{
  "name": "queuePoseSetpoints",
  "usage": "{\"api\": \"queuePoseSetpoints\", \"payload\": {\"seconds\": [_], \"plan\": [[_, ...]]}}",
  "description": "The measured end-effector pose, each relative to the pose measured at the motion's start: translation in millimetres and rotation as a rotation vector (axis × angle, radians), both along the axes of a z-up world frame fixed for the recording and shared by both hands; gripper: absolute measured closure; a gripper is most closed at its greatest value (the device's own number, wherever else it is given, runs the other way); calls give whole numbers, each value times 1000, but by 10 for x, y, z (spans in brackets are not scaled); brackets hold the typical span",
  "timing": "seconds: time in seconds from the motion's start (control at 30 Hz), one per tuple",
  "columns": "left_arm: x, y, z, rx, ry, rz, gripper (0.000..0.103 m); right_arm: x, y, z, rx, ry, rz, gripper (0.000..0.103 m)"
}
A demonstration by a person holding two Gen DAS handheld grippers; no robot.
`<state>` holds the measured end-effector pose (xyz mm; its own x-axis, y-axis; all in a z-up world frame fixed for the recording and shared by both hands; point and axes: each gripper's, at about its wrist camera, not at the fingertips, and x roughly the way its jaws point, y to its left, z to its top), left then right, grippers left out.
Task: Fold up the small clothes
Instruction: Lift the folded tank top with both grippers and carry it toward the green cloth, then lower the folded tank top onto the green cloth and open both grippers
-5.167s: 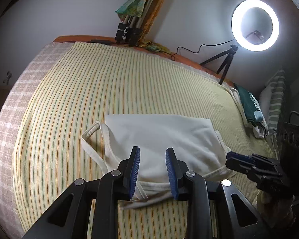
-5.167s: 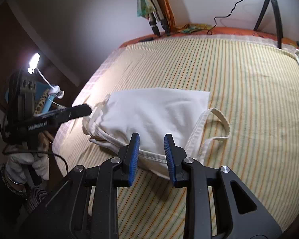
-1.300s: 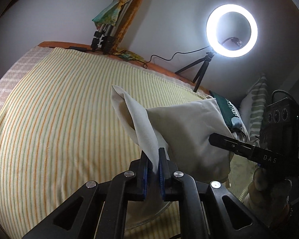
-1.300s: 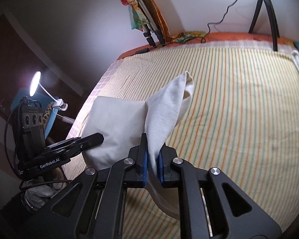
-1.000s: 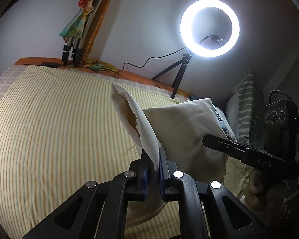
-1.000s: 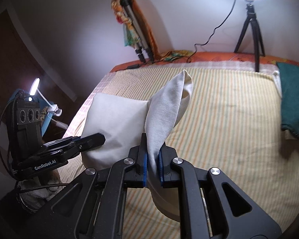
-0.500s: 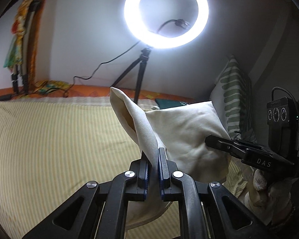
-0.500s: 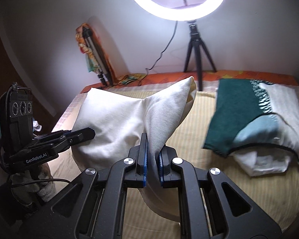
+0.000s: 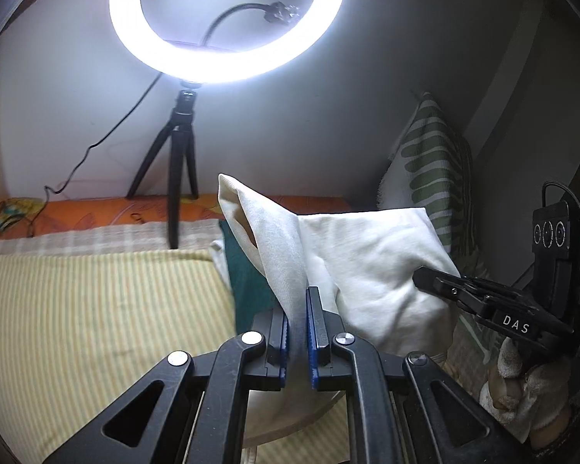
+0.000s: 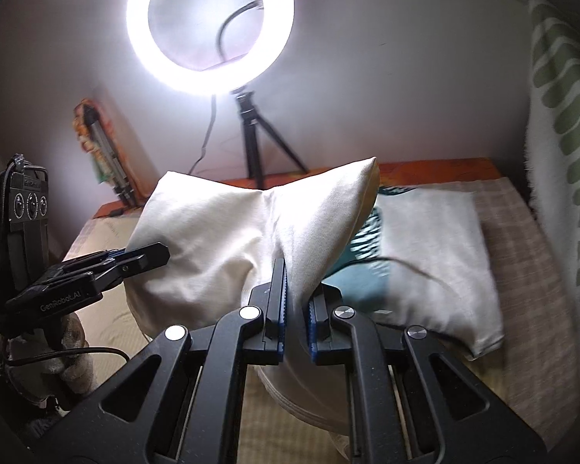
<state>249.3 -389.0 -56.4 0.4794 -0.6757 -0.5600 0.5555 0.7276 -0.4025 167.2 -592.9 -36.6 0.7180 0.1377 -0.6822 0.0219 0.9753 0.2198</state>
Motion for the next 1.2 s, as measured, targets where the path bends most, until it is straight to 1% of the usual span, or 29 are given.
{"api": "queuePoseSetpoints", "payload": {"seconds": [0.17, 0.33, 0.4, 0.5, 0.57, 0.63, 0.77, 0.8, 0.83, 0.87, 0.9, 0.93, 0.97, 1.0, 1.07, 1.1, 1.2], "plan": [[189, -364, -88, -9, 7, -7, 98, 115, -364, -22, -45, -7, -44, 93], [318, -701, -178, 11, -16, -9, 98, 248, -712, -111, -83, -10, -72, 93], [365, -786, -228, 22, -21, -4, 98, 306, -813, -160, -83, -11, -77, 93], [458, -874, -327, 34, 1, 6, 98, 395, -969, -266, -77, -2, -89, 93], [487, -908, -380, 53, 5, 18, 98, 450, -1063, -357, -72, 8, -95, 93], [497, -947, -414, 85, -8, 28, 98, 507, -1107, -435, -75, 18, -97, 93], [492, -1001, -432, 144, -32, 54, 94, 606, -1191, -577, -109, 50, -141, 93], [491, -981, -427, 155, -40, 68, 89, 620, -1209, -597, -121, 59, -155, 93], [489, -968, -414, 158, -44, 77, 77, 634, -1219, -620, -141, 70, -171, 93], [486, -948, -399, 155, -48, 82, 65, 639, -1226, -638, -156, 80, -182, 88], [479, -923, -386, 152, -53, 86, 60, 637, -1239, -652, -157, 91, -188, 72], [480, -923, -369, 154, -58, 90, 55, 631, -1253, -663, -152, 102, -196, 62], [465, -914, -350, 158, -62, 92, 49, 605, -1262, -660, -152, 98, -205, 47], [444, -908, -332, 161, -69, 92, 43, 579, -1262, -647, -157, 89, -213, 43], [401, -889, -297, 169, -87, 90, 38, 536, -1261, -614, -150, 78, -217, 43], [371, -888, -276, 176, -98, 89, 38, 533, -1260, -600, -143, 78, -219, 43], [270, -856, -210, 187, -124, 83, 29, 497, -1245, -551, -148, 78, -233, 41]]}}
